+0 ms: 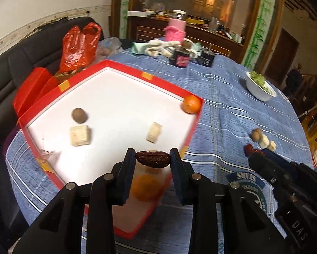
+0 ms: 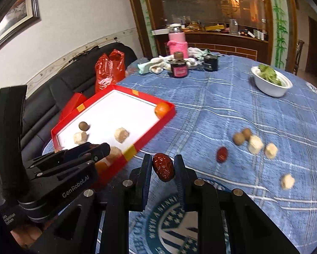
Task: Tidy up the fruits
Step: 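Carry both held red dates over the tray, then open both tools to drop the dates into the tray, then grasp a round tan cake with the right tool while the left grasps a red date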
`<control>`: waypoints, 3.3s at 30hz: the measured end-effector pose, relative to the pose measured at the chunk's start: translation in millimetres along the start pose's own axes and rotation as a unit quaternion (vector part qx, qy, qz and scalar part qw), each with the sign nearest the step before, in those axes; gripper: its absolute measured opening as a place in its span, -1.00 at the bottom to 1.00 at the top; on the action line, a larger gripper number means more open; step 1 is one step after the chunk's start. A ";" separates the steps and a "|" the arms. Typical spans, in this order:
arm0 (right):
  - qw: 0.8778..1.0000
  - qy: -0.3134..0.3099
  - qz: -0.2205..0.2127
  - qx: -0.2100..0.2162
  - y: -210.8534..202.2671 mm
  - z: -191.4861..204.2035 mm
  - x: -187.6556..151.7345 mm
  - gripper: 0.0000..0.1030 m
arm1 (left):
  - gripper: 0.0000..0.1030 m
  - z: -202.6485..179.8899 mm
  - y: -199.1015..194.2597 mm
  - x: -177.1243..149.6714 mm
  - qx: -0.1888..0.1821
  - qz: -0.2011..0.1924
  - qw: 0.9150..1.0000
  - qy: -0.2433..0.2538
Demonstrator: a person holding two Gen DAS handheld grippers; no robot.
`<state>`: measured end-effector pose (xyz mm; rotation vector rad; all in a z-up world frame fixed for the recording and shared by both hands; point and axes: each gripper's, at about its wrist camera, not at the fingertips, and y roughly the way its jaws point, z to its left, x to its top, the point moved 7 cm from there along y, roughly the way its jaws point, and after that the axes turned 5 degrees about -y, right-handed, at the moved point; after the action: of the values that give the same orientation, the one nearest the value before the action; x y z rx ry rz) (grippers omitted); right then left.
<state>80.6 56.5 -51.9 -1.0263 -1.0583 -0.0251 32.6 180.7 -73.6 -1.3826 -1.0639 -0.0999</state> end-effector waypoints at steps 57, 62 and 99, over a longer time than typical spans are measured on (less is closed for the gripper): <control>0.998 -0.022 -0.005 0.061 83.5 70.7 58.1 0.19 | 0.49 101.1 22.0 37.0 0.114 -0.019 0.986 -0.116; 0.998 -0.012 -0.043 0.044 37.1 42.0 49.3 0.33 | 0.48 56.9 3.1 33.2 0.080 -0.048 0.993 -0.077; 0.974 0.181 0.026 -0.134 -16.9 -209.8 -85.5 -0.46 | 0.47 -182.8 55.3 -29.5 -0.073 0.049 0.990 0.112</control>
<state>174.6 -137.8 -122.7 -1.2380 -0.7056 -0.3084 150.4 30.1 -102.2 -1.5132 -0.8134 -0.2591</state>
